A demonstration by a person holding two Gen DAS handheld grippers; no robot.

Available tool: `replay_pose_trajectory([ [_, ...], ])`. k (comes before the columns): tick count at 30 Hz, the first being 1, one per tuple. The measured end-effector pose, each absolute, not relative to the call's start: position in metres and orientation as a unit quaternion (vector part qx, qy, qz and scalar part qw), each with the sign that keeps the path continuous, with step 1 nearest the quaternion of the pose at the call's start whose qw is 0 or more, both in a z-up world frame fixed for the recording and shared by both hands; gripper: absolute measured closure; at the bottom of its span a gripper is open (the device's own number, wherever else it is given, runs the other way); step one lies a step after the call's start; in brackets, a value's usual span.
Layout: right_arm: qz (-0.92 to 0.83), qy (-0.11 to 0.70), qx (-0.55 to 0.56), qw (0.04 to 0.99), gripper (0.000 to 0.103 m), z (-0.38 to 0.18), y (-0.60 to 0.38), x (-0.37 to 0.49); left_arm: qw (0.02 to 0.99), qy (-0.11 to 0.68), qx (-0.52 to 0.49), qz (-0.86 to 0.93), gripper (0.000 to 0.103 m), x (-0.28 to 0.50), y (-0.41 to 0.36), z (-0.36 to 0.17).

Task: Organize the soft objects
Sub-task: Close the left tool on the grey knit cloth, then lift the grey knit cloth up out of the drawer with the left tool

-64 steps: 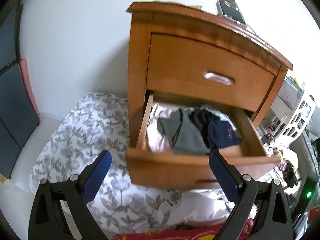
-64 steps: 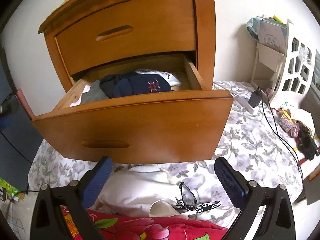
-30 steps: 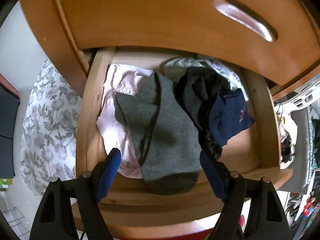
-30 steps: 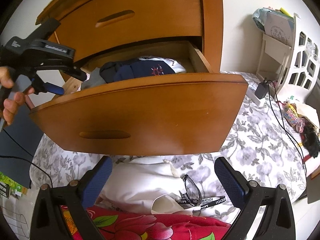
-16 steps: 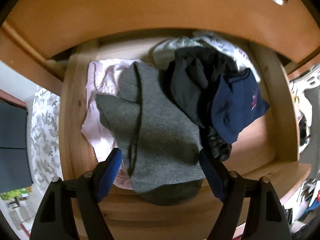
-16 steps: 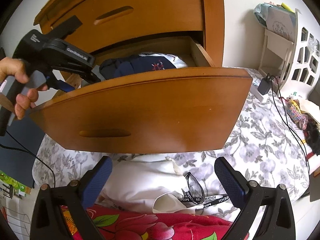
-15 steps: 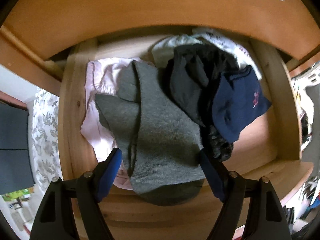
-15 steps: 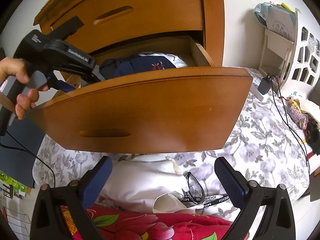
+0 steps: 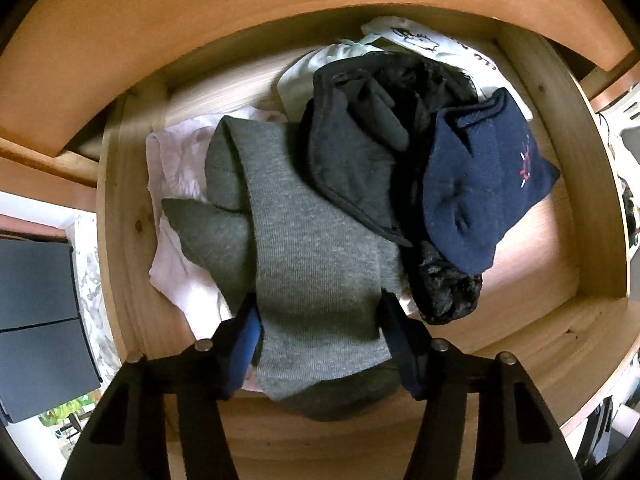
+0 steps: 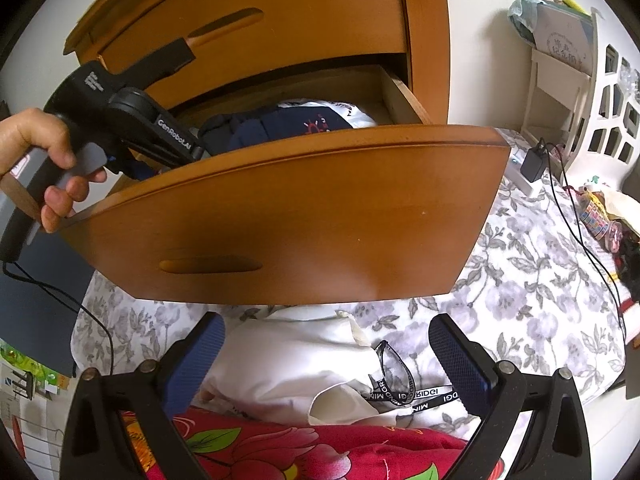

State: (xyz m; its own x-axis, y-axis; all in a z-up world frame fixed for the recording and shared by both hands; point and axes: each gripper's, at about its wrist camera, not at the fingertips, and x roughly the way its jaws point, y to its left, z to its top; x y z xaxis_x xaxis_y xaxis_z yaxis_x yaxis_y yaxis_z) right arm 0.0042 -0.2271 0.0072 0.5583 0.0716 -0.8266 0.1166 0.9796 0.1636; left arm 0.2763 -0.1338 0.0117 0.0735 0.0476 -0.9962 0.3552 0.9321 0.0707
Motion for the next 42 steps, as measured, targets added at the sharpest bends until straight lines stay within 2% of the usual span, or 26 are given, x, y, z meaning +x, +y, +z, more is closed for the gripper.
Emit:
replay_pose_trajectory([
  [13,-0.012,0.471,0.106,0.876,0.0,0.007,-0.227,0.004,0.745,0.646,0.101,-0.134,0.084,0.27,-0.095,0.02],
  [15,-0.012,0.471,0.107,0.876,0.0,0.007,-0.227,0.003,0.75,0.641,0.079,-0.139,0.086,0.271,-0.087,0.022],
  [23,-0.012,0.472,0.108,0.875,0.0,0.006,-0.227,0.004,0.778,0.609,0.014,-0.153,0.091,0.261,-0.055,0.032],
  [42,-0.016,0.474,0.107,0.874,0.0,0.005,-0.229,0.003,0.881,0.434,-0.082,-0.17,0.091,0.194,-0.004,0.112],
])
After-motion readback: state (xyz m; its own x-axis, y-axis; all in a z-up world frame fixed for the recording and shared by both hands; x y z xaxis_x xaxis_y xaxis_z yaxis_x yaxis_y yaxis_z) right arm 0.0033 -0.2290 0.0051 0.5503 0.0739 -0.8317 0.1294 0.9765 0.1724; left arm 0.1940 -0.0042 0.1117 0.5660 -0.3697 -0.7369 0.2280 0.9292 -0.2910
